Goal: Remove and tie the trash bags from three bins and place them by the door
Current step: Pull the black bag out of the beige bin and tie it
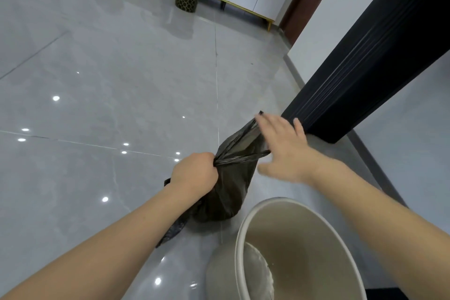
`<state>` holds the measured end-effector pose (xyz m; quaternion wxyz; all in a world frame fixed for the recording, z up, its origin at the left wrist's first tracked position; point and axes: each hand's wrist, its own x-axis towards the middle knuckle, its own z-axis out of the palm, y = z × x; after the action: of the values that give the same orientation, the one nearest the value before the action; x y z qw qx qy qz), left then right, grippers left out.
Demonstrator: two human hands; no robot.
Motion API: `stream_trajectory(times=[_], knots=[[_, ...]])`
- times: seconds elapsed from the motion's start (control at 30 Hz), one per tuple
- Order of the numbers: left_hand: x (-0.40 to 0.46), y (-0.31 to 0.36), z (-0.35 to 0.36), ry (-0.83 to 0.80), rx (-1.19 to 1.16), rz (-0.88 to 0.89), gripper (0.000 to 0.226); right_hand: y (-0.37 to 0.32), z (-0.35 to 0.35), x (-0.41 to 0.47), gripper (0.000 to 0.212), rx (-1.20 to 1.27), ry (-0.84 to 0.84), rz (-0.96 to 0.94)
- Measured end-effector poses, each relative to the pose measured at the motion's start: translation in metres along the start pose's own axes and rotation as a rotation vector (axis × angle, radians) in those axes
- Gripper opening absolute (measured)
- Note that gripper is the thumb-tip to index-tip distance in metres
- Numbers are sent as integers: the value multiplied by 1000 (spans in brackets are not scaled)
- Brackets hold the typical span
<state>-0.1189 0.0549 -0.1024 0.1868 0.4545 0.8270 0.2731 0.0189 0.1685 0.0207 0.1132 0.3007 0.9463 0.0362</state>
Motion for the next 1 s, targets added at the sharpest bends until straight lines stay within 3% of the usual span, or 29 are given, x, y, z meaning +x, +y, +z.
stream_trajectory(times=[0.1,0.2,0.3,0.4,0.5,0.6,0.67,0.77,0.87,0.93,1.0], knots=[[-7,3,-4,-34,28,68,13,-21,28,1,109,-440,147,-220],[-16,3,-1,-61,43,122,12,-31,44,23,82,-543,280,-309],[-19,-8,4,-182,125,54,25,-42,37,36,32,-571,80,-278],[-15,-24,-5,-349,352,-128,32,-40,32,45,20,-502,-11,-200],[-2,-33,-29,-183,402,-211,32,-33,23,58,19,-422,44,-162],[10,-36,-59,120,429,-116,21,-27,9,74,10,-344,175,-140],[7,-46,-71,202,491,-49,12,-31,5,78,13,-282,201,-124],[-12,-71,-65,138,605,-31,10,-53,14,74,52,-218,20,-66],[-34,-93,-36,6,663,-60,19,-75,39,67,74,-270,-327,62],[-44,-102,-15,-79,735,-129,26,-85,54,63,76,-238,-604,176],[-50,-110,0,-186,860,-218,33,-89,68,61,64,-212,-814,212]])
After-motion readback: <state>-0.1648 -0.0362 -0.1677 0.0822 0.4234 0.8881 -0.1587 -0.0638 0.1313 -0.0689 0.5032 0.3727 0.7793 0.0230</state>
